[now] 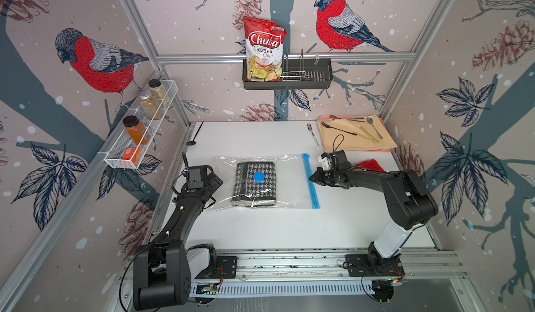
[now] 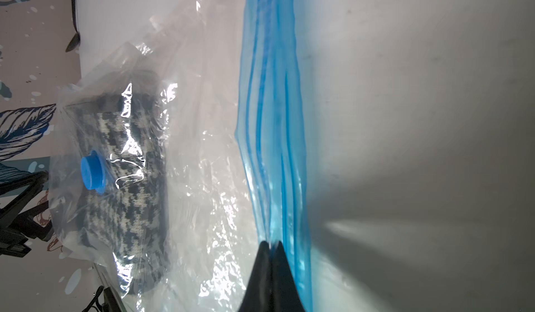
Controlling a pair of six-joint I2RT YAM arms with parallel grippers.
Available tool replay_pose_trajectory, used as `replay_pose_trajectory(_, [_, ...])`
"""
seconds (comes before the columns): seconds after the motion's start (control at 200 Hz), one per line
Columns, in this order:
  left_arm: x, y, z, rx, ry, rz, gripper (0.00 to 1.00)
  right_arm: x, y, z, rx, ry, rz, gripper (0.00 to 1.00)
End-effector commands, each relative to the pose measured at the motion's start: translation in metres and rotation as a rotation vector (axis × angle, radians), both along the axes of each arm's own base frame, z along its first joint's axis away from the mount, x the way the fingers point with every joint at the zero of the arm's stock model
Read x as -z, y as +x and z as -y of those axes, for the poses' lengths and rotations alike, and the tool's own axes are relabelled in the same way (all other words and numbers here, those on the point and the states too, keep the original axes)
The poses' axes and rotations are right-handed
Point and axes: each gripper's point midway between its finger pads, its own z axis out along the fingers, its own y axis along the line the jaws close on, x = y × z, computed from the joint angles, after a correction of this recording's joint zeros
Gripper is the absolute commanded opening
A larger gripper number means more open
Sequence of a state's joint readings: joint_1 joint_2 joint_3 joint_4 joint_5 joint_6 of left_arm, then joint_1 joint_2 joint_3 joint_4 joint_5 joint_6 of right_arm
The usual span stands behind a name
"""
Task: Take the scarf out of the vacuum bag
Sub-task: Adjust the vacuum bag at the center of the board.
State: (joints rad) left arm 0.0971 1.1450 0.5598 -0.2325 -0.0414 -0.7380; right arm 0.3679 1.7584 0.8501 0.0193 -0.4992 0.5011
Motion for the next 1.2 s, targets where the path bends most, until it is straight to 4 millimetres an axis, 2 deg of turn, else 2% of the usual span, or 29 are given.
replay_pose_trajectory(0.0, [-0.004,0.014,0.009,0.025,-0.053,0.085,0.86,0.003,0.000,0.002,0.001,-0.019,-0.004,0.00])
replay_pose_trajectory(0.27, [-0.009,0.023,0.027,0.089,-0.129,0.248,0.86,-0.006,-0.001,-0.005,-0.017,0.046,0.000,0.00])
replay_pose_trajectory(0.515, [-0.005,0.028,0.043,0.157,-0.201,0.277,0.83,-0.010,0.003,-0.008,-0.021,0.064,0.001,0.00])
replay_pose_trajectory(0.635, [0.000,0.028,0.047,0.171,-0.225,0.275,0.71,-0.006,0.003,-0.009,-0.023,0.061,-0.009,0.00])
replay_pose_trajectory(0.73, [0.001,0.029,0.049,0.180,-0.234,0.272,0.49,-0.005,0.004,-0.009,-0.020,0.059,-0.010,0.00])
replay_pose_trajectory(0.881, [-0.004,0.030,0.050,0.190,-0.232,0.280,0.24,0.001,0.004,-0.008,-0.016,0.029,-0.009,0.00])
replay_pose_trajectory(0.946, [-0.006,0.030,0.049,0.188,-0.223,0.277,0.00,0.007,0.004,-0.007,-0.011,0.004,-0.013,0.00])
replay_pose_trajectory(1.196, [-0.020,0.028,0.047,0.192,-0.195,0.301,0.00,0.023,0.002,-0.008,-0.013,-0.118,-0.007,0.00])
